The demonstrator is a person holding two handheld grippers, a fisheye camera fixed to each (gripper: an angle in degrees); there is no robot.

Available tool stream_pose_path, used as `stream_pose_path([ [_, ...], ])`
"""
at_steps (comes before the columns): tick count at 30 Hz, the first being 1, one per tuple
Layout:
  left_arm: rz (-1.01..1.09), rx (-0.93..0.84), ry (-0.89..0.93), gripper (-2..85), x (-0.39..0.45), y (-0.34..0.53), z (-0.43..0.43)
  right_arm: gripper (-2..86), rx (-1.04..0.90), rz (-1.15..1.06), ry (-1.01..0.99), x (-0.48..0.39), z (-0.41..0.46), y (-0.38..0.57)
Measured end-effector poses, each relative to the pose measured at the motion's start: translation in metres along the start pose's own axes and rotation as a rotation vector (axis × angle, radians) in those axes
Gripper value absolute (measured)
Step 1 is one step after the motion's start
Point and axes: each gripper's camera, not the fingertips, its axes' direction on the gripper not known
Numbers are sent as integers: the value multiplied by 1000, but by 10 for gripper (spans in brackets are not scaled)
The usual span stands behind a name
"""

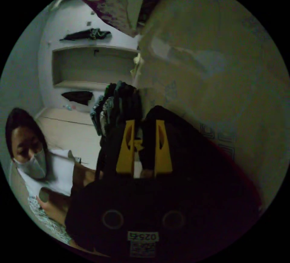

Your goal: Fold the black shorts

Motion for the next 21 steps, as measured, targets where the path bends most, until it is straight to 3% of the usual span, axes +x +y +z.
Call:
stream_pose_path([
  [3,-128,79,70,32,-14,3,-16,128,213,-79,-86,-18,-53,27],
  [6,-153,195,87,21,-13,5,-36,115,373,-127,-52,-39,-106,70],
  [12,224,93,211,-11,66,-37,17,91,496,-20,126,-51,-153,165],
  [15,375,-16,-31,-9,96,-57,84,81,554,87,161,-39,-159,210],
  [17,285,-72,-431,-9,86,-67,116,71,602,160,204,-36,-163,242],
  [18,288,-79,-481,-9,82,-67,118,69,609,170,225,-36,-165,249],
  [21,189,-55,-387,-9,59,-63,113,62,590,204,411,-43,-170,268],
])
